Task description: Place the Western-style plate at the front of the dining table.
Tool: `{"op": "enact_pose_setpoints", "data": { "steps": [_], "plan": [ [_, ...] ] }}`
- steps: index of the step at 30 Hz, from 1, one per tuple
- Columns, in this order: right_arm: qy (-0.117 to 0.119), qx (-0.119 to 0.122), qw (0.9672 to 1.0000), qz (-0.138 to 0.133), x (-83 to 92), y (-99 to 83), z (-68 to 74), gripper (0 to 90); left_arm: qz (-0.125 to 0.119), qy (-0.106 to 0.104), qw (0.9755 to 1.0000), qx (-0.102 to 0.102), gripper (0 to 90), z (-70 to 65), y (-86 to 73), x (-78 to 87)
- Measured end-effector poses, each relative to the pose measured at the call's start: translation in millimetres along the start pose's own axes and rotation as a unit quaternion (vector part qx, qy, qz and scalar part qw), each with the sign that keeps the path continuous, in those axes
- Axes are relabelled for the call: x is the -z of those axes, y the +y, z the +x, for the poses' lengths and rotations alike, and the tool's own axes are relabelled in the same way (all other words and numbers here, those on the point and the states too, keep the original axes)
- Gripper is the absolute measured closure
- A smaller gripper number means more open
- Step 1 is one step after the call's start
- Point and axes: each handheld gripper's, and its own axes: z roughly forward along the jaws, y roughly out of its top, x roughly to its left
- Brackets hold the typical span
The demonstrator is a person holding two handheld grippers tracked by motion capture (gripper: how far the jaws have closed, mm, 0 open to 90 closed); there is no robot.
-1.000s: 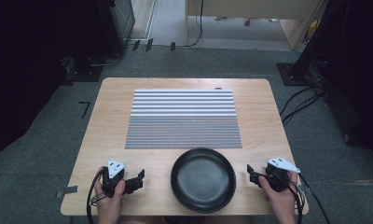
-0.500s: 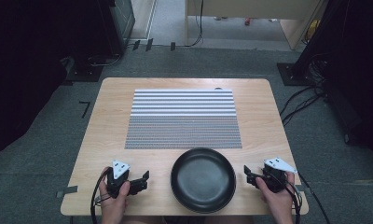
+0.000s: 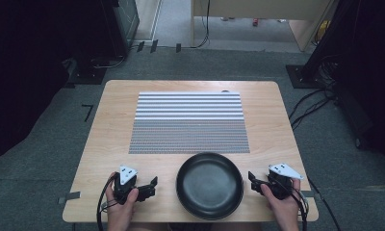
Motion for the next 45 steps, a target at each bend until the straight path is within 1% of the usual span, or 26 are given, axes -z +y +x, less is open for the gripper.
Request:
{"op": "enact_pose_setpoints", "data": {
  "steps": [6, 10, 14, 19, 23, 25, 27, 31, 32, 34, 35, 36, 37, 39, 41, 42, 43, 44, 45],
  "plan": [
    [0.003, 0.001, 1.0000, -0.002, -0.5, -0.4, 3.6, 14.3, 0.002, -0.001, 1.0000, 0.000, 9.0, -0.9, -0.1, -0.5],
    [0.005, -0.003, 0.9999, -0.009, -0.7, -0.5, 8.1, 14.9, 0.002, -0.004, 1.0000, -0.002, 9.0, -3.4, -0.2, -1.7],
    [0.008, -0.004, 0.9999, -0.013, -0.4, -0.5, 11.7, 15.3, 0.001, -0.007, 1.0000, 0.001, 9.0, -4.2, 0.0, -1.8],
    [0.010, -0.007, 0.9998, -0.017, -0.4, -0.7, 14.5, 15.4, 0.000, -0.011, 0.9999, 0.000, 9.0, -7.9, -0.1, -2.6],
    [0.013, -0.012, 0.9996, -0.022, 0.6, -0.5, 16.9, 15.6, 0.000, -0.017, 0.9998, -0.006, 9.0, -15.0, -0.5, -4.4],
    [0.013, -0.013, 0.9995, -0.023, 0.7, -0.5, 17.6, 15.7, 0.001, -0.018, 0.9998, -0.008, 9.0, -16.4, -0.5, -4.8],
    [0.013, -0.012, 0.9995, -0.026, 1.0, -0.2, 18.8, 15.7, 0.001, -0.020, 0.9998, -0.007, 9.0, -18.6, -0.5, -5.8],
    [0.016, -0.021, 0.9992, -0.029, 1.4, 1.6, 20.9, 15.7, 0.005, -0.029, 0.9996, -0.003, 9.0, -21.4, 2.3, -8.5],
    [0.013, -0.024, 0.9991, -0.032, 2.1, 4.0, 23.2, 17.6, 0.006, -0.032, 0.9995, -0.002, 9.0, -22.3, 3.8, -9.1],
    [0.001, -0.017, 0.9989, -0.043, 4.2, 7.4, 26.7, 19.9, -0.002, -0.037, 0.9993, 0.000, 9.0, -25.7, 8.8, -8.2],
    [-0.005, -0.015, 0.9987, -0.048, 5.5, 9.5, 28.0, 21.2, -0.002, -0.037, 0.9993, 0.000, 9.0, -25.7, 8.8, -8.2],
    [-0.008, -0.016, 0.9985, -0.053, 6.7, 11.7, 29.5, 22.6, -0.007, -0.043, 0.9990, 0.003, 9.0, -27.1, 12.6, -7.9],
    [-0.008, -0.016, 0.9985, -0.053, 6.7, 11.7, 29.5, 22.6, -0.007, -0.043, 0.9990, 0.003, 9.1, -27.1, 12.6, -7.9],
    [-0.010, -0.019, 0.9985, -0.051, 8.2, 18.7, 31.6, 23.7, -0.010, -0.051, 0.9986, 0.006, 9.1, -29.3, 18.6, -9.4],
    [-0.013, -0.032, 0.9985, -0.043, 7.4, 22.9, 32.5, 25.0, -0.009, -0.056, 0.9983, 0.010, 9.2, -31.2, 23.2, -11.7],
    [-0.023, -0.042, 0.9980, -0.042, 6.8, 24.6, 33.0, 26.1, -0.010, -0.058, 0.9982, 0.012, 9.2, -32.4, 25.9, -13.0],
    [-0.023, -0.042, 0.9980, -0.042, 6.8, 24.6, 33.0, 26.1, -0.010, -0.058, 0.9982, 0.012, 9.2, -32.4, 25.9, -13.0],
    [-0.034, -0.067, 0.9963, -0.041, 4.9, 28.0, 33.3, 30.1, -0.012, -0.070, 0.9972, 0.023, 9.4, -35.1, 32.3, -15.6],
    [-0.034, -0.078, 0.9955, -0.043, 4.0, 29.6, 33.8, 30.6, -0.012, -0.070, 0.9972, 0.023, 9.6, -35.1, 32.3, -15.6]
  ]
}}
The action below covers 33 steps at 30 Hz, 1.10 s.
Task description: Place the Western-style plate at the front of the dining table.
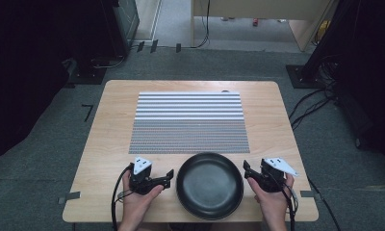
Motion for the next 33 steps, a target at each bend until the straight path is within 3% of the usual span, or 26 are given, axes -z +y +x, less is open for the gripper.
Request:
{"op": "enact_pose_setpoints", "data": {
  "steps": [2, 6, 7, 9, 11, 12, 13, 18, 19, 21, 27, 30, 33],
  "plan": [
    [-0.001, -0.007, 1.0000, -0.003, -1.1, 1.0, 1.5, 31.4, -0.006, -0.015, 0.9998, 0.009, 11.8, -3.3, 5.2, -2.5],
    [-0.006, -0.006, 0.9996, -0.027, -2.9, -2.5, 7.9, 37.3, -0.002, -0.024, 0.9997, 0.003, 13.5, -10.1, 6.9, -8.9],
    [0.003, -0.008, 0.9995, -0.030, -3.4, -7.3, 8.0, 43.2, 0.003, -0.025, 0.9997, -0.001, 13.7, -12.6, 3.9, -12.1],
    [0.031, -0.003, 0.9992, -0.023, -3.8, -11.9, 6.7, 46.6, 0.009, -0.027, 0.9996, -0.006, 13.9, -15.0, 0.0, -14.6],
    [0.067, -0.023, 0.9971, -0.027, -1.1, -14.9, 5.0, 49.9, 0.010, -0.030, 0.9994, -0.009, 14.7, -16.7, -3.1, -15.5],
    [0.067, -0.023, 0.9971, -0.027, -1.1, -14.9, 5.0, 49.9, 0.010, -0.030, 0.9994, -0.009, 14.8, -16.7, -3.1, -15.5],
    [0.096, -0.026, 0.9947, -0.027, 0.4, -16.4, 5.9, 50.0, 0.009, -0.031, 0.9994, -0.010, 17.3, -18.6, -5.9, -14.8],
    [0.120, -0.015, 0.9926, -0.014, -1.2, -20.8, 11.3, 51.5, 0.007, -0.029, 0.9995, -0.011, 24.2, -23.0, -13.7, -13.3],
    [0.134, -0.020, 0.9908, -0.005, -3.8, -23.2, 12.0, 52.2, 0.008, -0.023, 0.9997, -0.009, 26.8, -23.4, -16.6, -13.2],
    [0.137, -0.021, 0.9904, 0.008, -5.4, -24.1, 12.3, 52.5, 0.007, -0.030, 0.9995, -0.001, 30.7, -22.1, -18.8, -12.6],
    [0.137, -0.012, 0.9905, 0.003, -2.8, -24.2, 12.4, 56.5, 0.002, -0.037, 0.9993, 0.000, 38.9, -24.3, -21.6, -10.2],
    [0.116, -0.009, 0.9932, 0.011, -2.1, -25.0, 13.5, 62.3, 0.002, -0.045, 0.9990, 0.001, 42.2, -25.2, -22.7, -9.7],
    [0.115, -0.017, 0.9931, 0.010, -1.6, -26.5, 13.4, 62.9, 0.002, -0.049, 0.9988, -0.003, 45.8, -25.4, -23.0, -9.0]
  ]
}}
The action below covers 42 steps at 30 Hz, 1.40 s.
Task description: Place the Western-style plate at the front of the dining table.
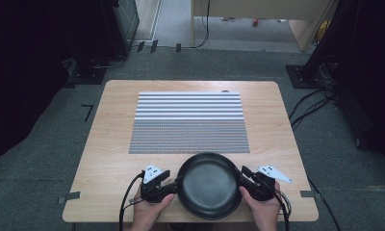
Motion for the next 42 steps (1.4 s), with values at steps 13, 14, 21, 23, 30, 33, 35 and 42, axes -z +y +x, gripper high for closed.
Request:
{"op": "enact_pose_setpoints", "data": {
  "steps": [13, 14, 21, 23, 30, 33, 35, 42],
  "plan": [
    [0.026, 0.013, 0.9996, 0.000, -5.6, -6.7, -1.5, 62.7, 0.006, -0.018, 0.9998, 0.000, 53.1, -1.0, -1.2, 1.5],
    [0.030, 0.015, 0.9994, -0.001, -5.1, -6.8, -1.1, 62.1, 0.006, -0.019, 0.9998, 0.001, 53.1, -1.0, -1.2, 1.4],
    [0.023, 0.047, 0.9985, -0.013, -4.5, -9.1, -0.5, 65.1, 0.007, -0.019, 0.9998, 0.002, 53.1, -0.5, -1.2, 1.9],
    [0.027, 0.036, 0.9989, -0.016, -3.1, -8.2, -2.5, 67.3, 0.007, -0.020, 0.9998, 0.003, 53.1, -0.2, -1.1, 2.2],
    [0.042, 0.015, 0.9986, -0.031, 4.2, -4.4, -3.8, 75.8, 0.008, -0.022, 0.9997, 0.004, 52.9, 0.8, -0.9, 3.2],
    [0.037, 0.007, 0.9991, -0.018, 4.1, -4.7, -4.8, 78.4, 0.011, -0.023, 0.9997, 0.004, 52.9, 0.7, -1.0, 3.4],
    [0.039, -0.010, 0.9991, -0.007, 4.9, -3.6, -6.3, 79.4, 0.012, -0.024, 0.9996, 0.006, 52.7, 0.5, -1.2, 3.4],
    [0.028, -0.022, 0.9992, 0.020, 10.1, -0.1, -5.4, 83.5, 0.030, -0.032, 0.9989, 0.017, 51.7, -2.5, -3.1, 4.1]
  ]
}}
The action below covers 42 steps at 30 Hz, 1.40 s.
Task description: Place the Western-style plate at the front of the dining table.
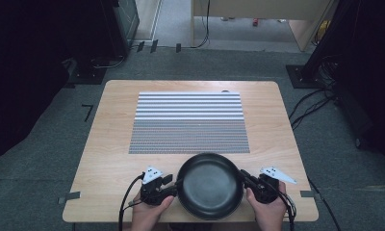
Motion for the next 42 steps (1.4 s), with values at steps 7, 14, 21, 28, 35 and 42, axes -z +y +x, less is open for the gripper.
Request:
{"op": "enact_pose_setpoints", "data": {
  "steps": [7, 14, 21, 28, 35, 42],
  "plan": [
    [-0.007, -0.007, 0.9999, -0.006, -0.1, -1.8, 1.9, 84.1, 0.010, -0.018, 0.9997, 0.012, 52.4, -6.9, -4.8, -5.6],
    [-0.011, -0.008, 0.9998, -0.015, -2.6, -2.9, 3.4, 84.2, -0.004, 0.000, 0.9998, 0.022, 53.9, -11.7, -7.5, -5.1],
    [-0.009, -0.005, 0.9998, -0.018, -7.4, -5.1, 7.9, 83.6, -0.010, -0.008, 0.9996, 0.025, 56.1, -9.8, -6.3, -2.3],
    [-0.006, 0.003, 0.9997, -0.021, -13.4, -9.3, 16.1, 82.2, -0.016, -0.019, 0.9991, 0.034, 59.3, -6.6, -4.2, 0.9],
    [0.006, -0.006, 0.9998, -0.020, -14.1, -9.1, 13.5, 82.0, -0.013, -0.020, 0.9990, 0.039, 61.4, -5.2, -3.0, 3.1],
    [0.031, -0.011, 0.9994, -0.014, -18.6, -11.7, 16.5, 78.6, -0.026, -0.018, 0.9984, 0.047, 66.3, 0.3, 0.6, 13.6]
  ]
}}
